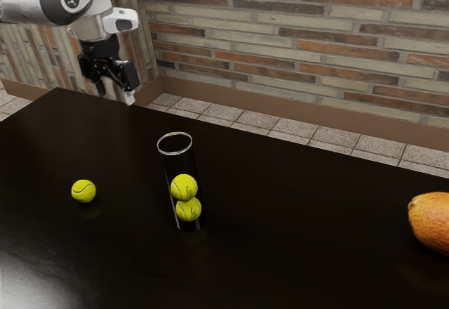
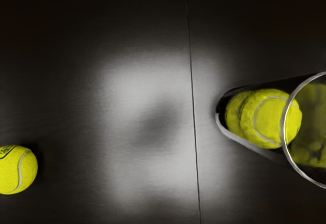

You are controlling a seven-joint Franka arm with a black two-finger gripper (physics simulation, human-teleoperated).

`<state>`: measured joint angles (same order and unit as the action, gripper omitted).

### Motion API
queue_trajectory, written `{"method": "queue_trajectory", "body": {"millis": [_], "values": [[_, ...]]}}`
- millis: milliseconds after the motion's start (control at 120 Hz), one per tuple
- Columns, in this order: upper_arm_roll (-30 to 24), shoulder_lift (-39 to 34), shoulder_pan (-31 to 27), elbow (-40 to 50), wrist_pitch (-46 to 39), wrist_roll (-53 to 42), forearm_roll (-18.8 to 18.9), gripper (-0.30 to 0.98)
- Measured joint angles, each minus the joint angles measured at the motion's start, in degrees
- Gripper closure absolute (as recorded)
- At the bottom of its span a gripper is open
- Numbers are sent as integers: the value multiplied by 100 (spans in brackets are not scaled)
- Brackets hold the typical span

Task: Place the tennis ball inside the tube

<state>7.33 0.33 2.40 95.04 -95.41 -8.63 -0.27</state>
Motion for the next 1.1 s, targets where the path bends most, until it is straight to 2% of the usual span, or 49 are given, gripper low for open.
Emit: {"method": "queue_trajectory", "body": {"millis": [133,175,300,508,650,833,1100], "values": [[-5,-370,258,507,-247,-24,15,0],[24,-597,269,942,-400,-28,22,0],[330,-869,-77,1848,-915,-33,133,0],[560,-358,-296,2447,-1948,-54,276,0],[567,208,-774,2621,-2781,-126,444,0],[560,800,-1549,2615,-3596,-291,469,0],[451,1301,-1611,2606,-4047,-478,-10,0]]}}
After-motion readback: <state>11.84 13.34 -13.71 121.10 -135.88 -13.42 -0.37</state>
